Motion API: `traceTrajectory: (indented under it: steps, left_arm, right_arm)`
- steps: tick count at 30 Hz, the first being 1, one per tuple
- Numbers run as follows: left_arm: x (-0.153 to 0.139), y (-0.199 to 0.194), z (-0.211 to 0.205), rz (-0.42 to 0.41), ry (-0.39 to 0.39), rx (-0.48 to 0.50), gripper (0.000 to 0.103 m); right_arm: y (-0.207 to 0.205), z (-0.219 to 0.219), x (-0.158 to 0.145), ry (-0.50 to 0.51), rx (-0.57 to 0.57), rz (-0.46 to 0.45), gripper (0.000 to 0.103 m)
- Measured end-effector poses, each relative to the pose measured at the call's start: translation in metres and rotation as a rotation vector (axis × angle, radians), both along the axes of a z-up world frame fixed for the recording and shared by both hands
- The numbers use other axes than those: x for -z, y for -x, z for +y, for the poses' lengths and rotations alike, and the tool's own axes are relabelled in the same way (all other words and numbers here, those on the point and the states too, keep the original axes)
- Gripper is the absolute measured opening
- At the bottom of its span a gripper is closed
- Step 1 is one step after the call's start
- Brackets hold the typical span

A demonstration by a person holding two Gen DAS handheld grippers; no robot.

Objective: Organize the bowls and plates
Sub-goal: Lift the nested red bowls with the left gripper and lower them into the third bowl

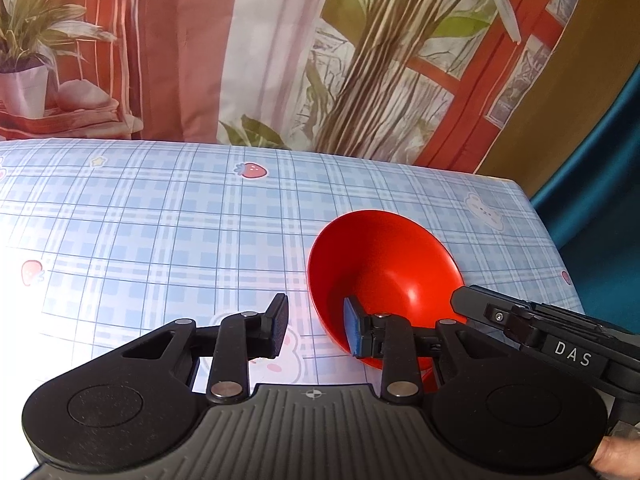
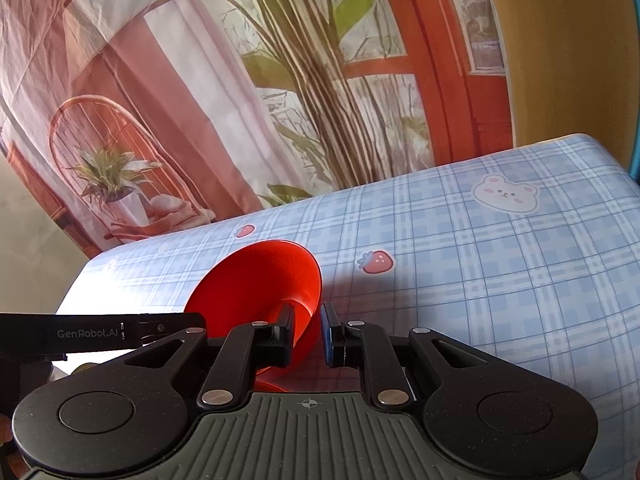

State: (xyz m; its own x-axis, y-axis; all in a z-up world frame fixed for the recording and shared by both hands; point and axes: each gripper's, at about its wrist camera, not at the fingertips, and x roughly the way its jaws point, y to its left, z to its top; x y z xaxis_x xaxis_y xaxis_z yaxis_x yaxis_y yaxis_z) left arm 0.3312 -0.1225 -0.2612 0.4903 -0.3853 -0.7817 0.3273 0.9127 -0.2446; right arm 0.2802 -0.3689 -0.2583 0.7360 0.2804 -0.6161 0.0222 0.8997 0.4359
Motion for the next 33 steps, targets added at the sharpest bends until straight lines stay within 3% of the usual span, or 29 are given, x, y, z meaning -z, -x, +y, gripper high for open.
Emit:
traceTrajectory:
  steps: [4,11,17,33]
  left_arm:
    - [0.002,0.002,-0.005,-0.002,-0.013,0.026,0.014]
    - [-0.008,0.009,-0.009,-0.041,-0.043,0.030,0.014]
    - [-0.032,0.018,-0.009,-0.106,-0.044,0.023,0.014]
    - [-0.077,0.065,-0.004,-0.181,-0.033,0.057,0.014]
  right_arm:
    - [-0.002,0.001,0.002,-0.007,0.000,0.007,0.009]
    - [-0.003,0.001,-0.002,-0.017,0.011,-0.006,0.008]
    - [0.004,0.002,-0.022,-0.016,0.021,-0.068,0.008]
    - [0.050,0.009,-0.065,0.002,0.034,-0.135,0.008]
